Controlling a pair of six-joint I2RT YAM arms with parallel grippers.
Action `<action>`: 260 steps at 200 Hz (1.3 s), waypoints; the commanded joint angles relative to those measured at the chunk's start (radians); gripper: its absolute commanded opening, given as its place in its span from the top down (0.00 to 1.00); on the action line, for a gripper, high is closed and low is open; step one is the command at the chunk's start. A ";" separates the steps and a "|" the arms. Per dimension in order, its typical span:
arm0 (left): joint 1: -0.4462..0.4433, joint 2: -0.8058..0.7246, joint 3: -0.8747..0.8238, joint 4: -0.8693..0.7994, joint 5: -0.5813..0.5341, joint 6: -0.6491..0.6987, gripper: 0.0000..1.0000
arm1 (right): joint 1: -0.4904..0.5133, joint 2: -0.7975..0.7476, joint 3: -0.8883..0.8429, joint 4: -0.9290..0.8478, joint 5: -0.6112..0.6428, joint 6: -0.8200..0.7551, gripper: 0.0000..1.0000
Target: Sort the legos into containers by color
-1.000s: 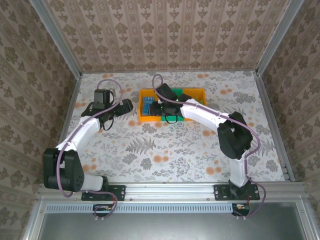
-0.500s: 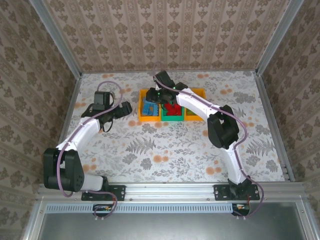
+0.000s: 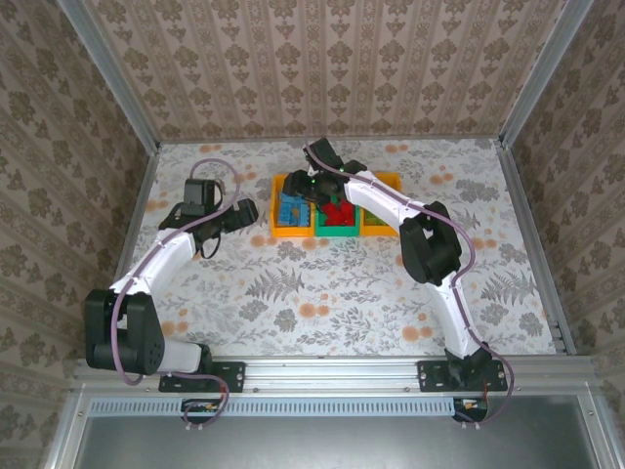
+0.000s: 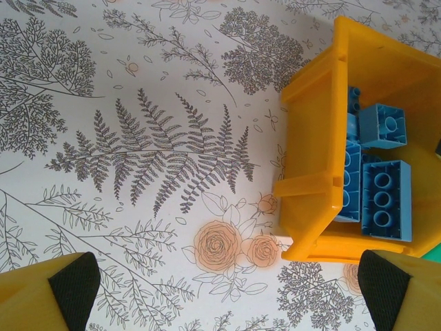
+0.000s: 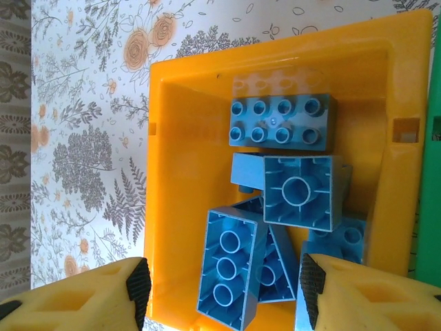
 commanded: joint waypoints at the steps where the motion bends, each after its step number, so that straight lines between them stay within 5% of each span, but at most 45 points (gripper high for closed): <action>1: 0.011 0.000 -0.013 -0.007 -0.003 0.012 0.00 | 0.007 -0.037 0.006 0.014 -0.026 0.005 0.34; 27: 0.011 -0.010 -0.018 -0.017 -0.028 0.016 0.00 | 0.008 -0.149 -0.117 0.160 -0.045 -0.046 0.25; 50: 0.012 -0.026 -0.035 -0.012 -0.078 0.025 0.00 | 0.020 -0.311 -0.277 0.263 0.027 -0.201 0.06; 104: 0.021 -0.080 -0.057 -0.012 -0.242 0.005 0.00 | 0.013 -0.768 -0.813 0.429 0.582 -0.632 0.00; 128: 0.024 -0.137 -0.103 0.028 -0.325 0.006 0.00 | -0.070 -0.953 -1.064 0.540 0.785 -0.691 0.00; 183: 0.028 -0.197 -0.132 0.038 -0.372 0.051 0.00 | -0.357 -1.180 -1.433 0.688 0.793 -0.655 0.00; 260: 0.028 -0.290 -0.202 0.053 -0.372 0.090 0.00 | -0.428 -1.101 -1.526 0.828 0.739 -0.602 0.01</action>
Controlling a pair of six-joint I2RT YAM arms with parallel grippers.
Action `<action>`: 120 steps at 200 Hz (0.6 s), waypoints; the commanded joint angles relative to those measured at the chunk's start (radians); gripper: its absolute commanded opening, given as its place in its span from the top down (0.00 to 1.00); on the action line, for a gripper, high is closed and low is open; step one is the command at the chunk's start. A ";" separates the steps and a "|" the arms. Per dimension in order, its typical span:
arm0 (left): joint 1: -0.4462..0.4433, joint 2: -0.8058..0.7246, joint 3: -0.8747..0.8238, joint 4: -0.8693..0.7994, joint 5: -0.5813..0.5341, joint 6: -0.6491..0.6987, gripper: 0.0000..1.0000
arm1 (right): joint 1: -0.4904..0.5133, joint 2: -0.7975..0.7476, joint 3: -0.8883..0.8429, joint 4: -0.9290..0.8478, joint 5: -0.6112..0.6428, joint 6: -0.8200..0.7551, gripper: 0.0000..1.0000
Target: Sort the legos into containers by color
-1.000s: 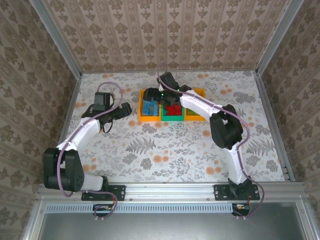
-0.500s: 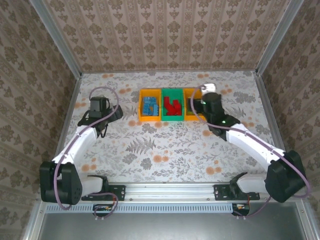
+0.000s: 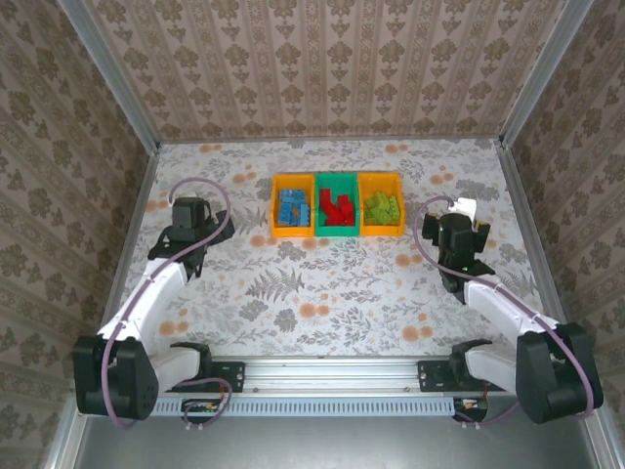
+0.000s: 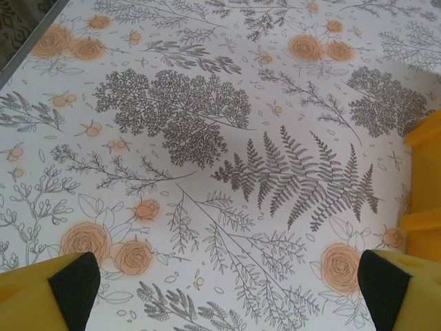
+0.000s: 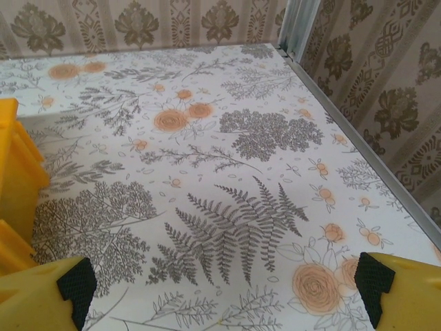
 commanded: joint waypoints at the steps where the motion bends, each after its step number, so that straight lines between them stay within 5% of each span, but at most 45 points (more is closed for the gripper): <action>1: 0.008 -0.042 -0.020 0.021 -0.023 0.037 0.00 | -0.018 0.038 -0.018 0.097 -0.021 0.024 0.01; 120: 0.007 -0.091 -0.049 0.036 -0.103 0.050 0.00 | -0.068 0.222 -0.042 0.383 -0.140 -0.079 0.00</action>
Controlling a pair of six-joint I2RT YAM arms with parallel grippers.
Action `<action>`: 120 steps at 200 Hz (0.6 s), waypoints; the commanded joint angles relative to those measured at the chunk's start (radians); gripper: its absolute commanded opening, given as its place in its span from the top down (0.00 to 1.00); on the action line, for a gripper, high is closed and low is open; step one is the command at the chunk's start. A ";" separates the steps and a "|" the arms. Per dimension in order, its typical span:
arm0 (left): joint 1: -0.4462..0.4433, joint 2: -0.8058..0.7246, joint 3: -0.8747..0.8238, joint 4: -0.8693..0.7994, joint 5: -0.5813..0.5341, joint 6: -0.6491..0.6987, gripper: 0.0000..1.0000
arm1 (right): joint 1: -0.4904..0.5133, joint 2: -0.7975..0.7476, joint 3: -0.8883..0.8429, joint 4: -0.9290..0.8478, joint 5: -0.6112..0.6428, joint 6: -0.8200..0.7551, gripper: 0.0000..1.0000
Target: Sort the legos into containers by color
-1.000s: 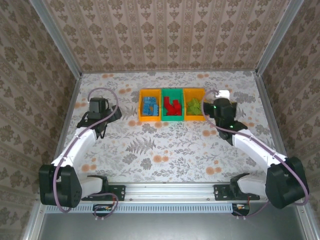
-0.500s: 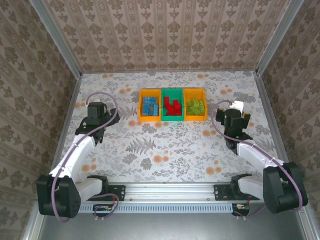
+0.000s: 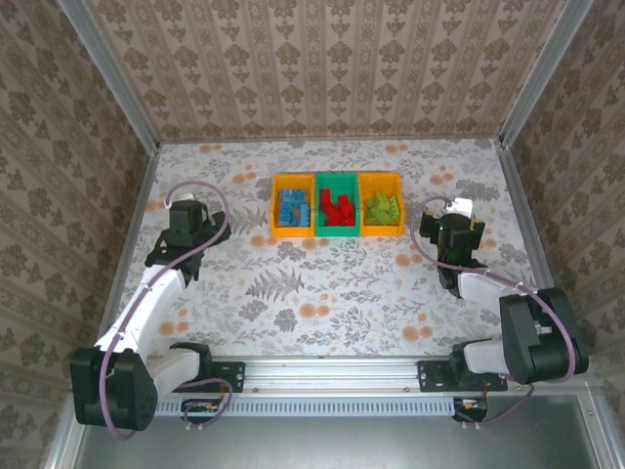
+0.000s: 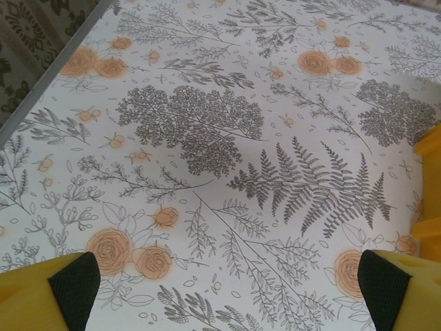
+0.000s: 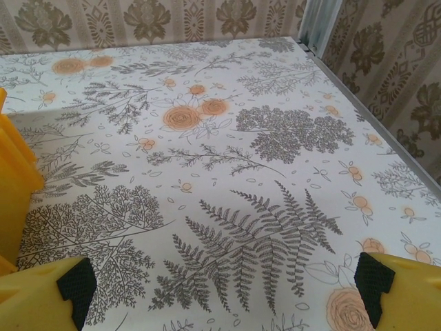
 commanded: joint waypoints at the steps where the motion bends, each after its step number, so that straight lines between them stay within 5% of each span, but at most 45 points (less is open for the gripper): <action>1: 0.008 -0.042 -0.028 0.028 -0.055 0.020 0.00 | -0.007 0.029 -0.001 0.111 -0.043 -0.046 0.00; 31: 0.008 -0.078 -0.053 0.057 -0.101 0.032 0.00 | -0.007 0.144 -0.014 0.258 -0.079 -0.053 0.00; 53: 0.008 -0.105 -0.087 0.100 -0.115 0.079 0.00 | -0.022 0.151 0.024 0.182 -0.114 -0.042 0.00; 100: 0.012 -0.103 -0.253 0.467 -0.109 0.291 0.00 | -0.025 0.153 0.003 0.221 -0.150 -0.050 0.01; 120: 0.020 -0.028 -0.251 0.536 -0.106 0.359 0.00 | -0.044 0.221 -0.057 0.410 -0.202 -0.059 0.00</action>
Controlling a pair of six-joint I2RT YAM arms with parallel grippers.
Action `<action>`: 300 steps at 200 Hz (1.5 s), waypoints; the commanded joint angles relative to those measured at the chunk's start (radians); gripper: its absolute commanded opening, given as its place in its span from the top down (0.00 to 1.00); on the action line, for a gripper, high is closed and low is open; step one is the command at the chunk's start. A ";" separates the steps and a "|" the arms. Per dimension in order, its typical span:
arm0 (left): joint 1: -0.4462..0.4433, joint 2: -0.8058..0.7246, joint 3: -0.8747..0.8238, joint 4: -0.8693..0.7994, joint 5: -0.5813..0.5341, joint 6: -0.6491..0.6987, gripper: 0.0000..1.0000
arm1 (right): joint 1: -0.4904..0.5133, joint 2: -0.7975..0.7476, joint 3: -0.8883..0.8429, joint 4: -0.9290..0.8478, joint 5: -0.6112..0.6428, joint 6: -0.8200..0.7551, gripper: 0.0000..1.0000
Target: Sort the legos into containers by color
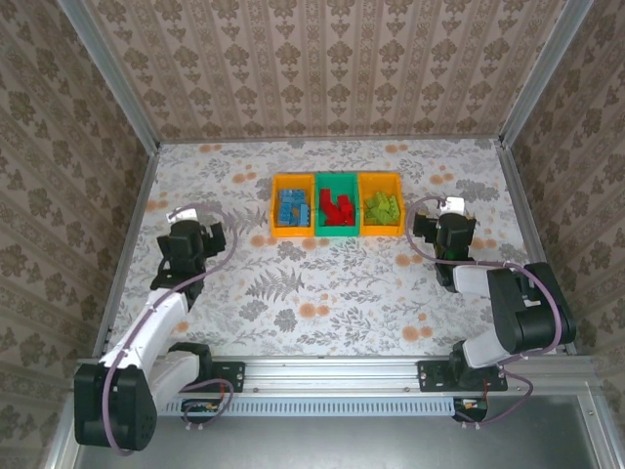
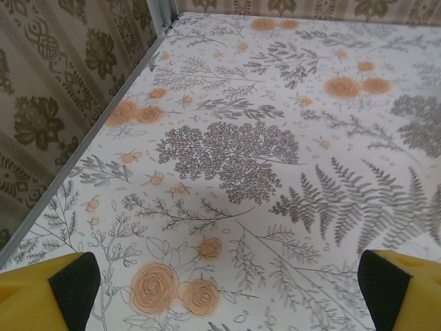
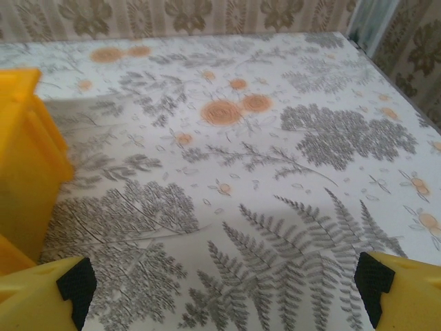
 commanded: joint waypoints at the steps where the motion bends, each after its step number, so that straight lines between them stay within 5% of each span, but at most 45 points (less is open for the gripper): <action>1: 0.014 0.067 -0.002 0.197 -0.009 0.142 0.00 | -0.019 0.062 -0.049 0.197 -0.067 -0.024 0.00; 10: 0.020 0.108 0.009 0.215 -0.005 0.142 0.00 | -0.023 0.024 -0.029 0.094 -0.079 -0.010 0.00; 95: 0.045 0.510 -0.087 0.803 0.111 0.255 0.00 | -0.032 0.035 -0.031 0.120 -0.131 -0.024 0.00; 123: 0.095 0.575 -0.120 0.919 0.322 0.275 0.00 | -0.031 0.034 -0.031 0.119 -0.131 -0.024 0.00; 154: 0.132 0.550 -0.063 0.757 0.338 0.215 0.00 | -0.031 0.034 -0.031 0.119 -0.132 -0.025 0.00; 300: 0.139 0.556 -0.061 0.764 0.349 0.211 0.00 | -0.033 0.035 -0.030 0.117 -0.132 -0.025 0.00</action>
